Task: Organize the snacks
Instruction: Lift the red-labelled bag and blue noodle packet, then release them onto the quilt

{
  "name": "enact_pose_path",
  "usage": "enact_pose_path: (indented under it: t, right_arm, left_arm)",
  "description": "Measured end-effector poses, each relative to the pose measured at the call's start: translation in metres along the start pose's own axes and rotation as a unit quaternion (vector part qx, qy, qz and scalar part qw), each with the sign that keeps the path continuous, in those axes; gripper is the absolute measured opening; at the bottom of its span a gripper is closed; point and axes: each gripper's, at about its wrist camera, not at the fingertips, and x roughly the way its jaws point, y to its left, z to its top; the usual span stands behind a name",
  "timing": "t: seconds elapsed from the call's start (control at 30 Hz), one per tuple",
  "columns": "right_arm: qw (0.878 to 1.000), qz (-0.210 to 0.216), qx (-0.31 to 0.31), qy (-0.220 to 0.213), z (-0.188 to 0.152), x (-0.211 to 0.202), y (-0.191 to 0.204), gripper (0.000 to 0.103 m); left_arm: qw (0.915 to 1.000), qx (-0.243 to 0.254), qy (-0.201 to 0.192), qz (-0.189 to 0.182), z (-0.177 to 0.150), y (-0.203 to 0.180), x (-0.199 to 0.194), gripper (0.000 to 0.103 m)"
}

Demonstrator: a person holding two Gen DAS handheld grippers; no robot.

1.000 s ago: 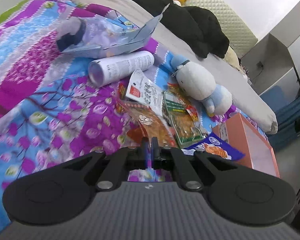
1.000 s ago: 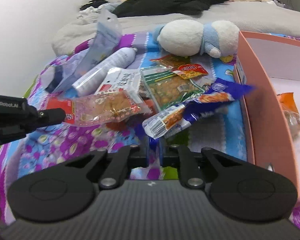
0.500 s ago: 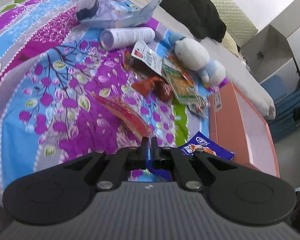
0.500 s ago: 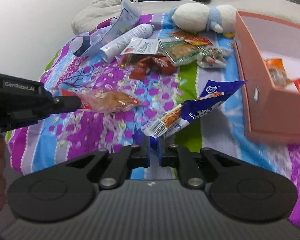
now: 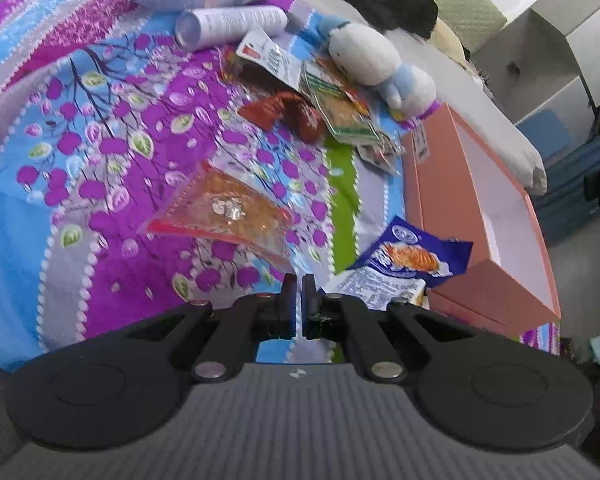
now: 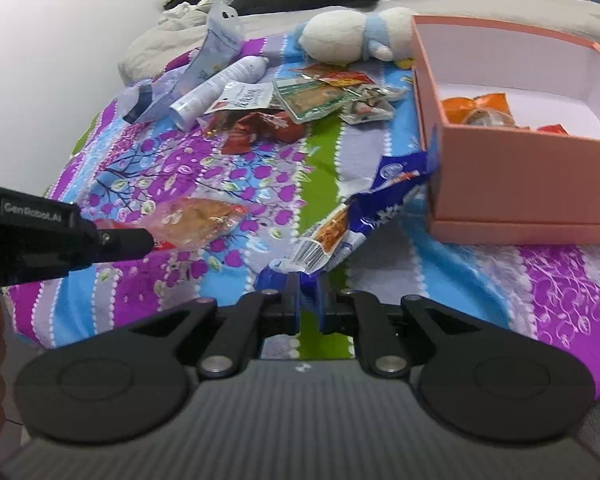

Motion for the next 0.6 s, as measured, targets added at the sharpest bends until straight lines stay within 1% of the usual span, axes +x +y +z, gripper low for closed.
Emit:
enact_pose_path:
  t: [0.3, 0.4, 0.47, 0.53, 0.57, 0.6]
  right_arm:
    - [1.0, -0.017, 0.014, 0.002, -0.007, 0.0, -0.013, 0.012]
    - [1.0, -0.024, 0.02, 0.001, -0.009, 0.0, -0.016, 0.014]
    - [0.999, -0.025, 0.022, 0.001, -0.01, 0.0, -0.017, 0.014]
    - [0.999, -0.026, 0.021, 0.001, -0.01, -0.001, -0.016, 0.014]
    - [0.999, -0.027, 0.021, 0.0, -0.011, -0.001, -0.016, 0.014]
    - [0.999, -0.027, 0.022, 0.0, -0.012, 0.0, -0.016, 0.014]
  left_arm:
    - [0.9991, 0.028, 0.026, 0.014, -0.004, -0.004, 0.003, 0.004]
    - [0.9985, 0.034, 0.037, 0.019, -0.001, -0.003, 0.004, 0.007]
    - [0.9979, 0.038, 0.047, 0.02, 0.0, -0.004, 0.005, 0.018]
    - [0.9972, 0.047, 0.054, 0.024, 0.0, -0.006, 0.005, 0.044]
    - [0.9969, 0.054, 0.052, 0.026, -0.001, -0.008, 0.004, 0.05]
    - [0.9964, 0.062, 0.051, 0.029, -0.002, -0.01, 0.003, 0.06]
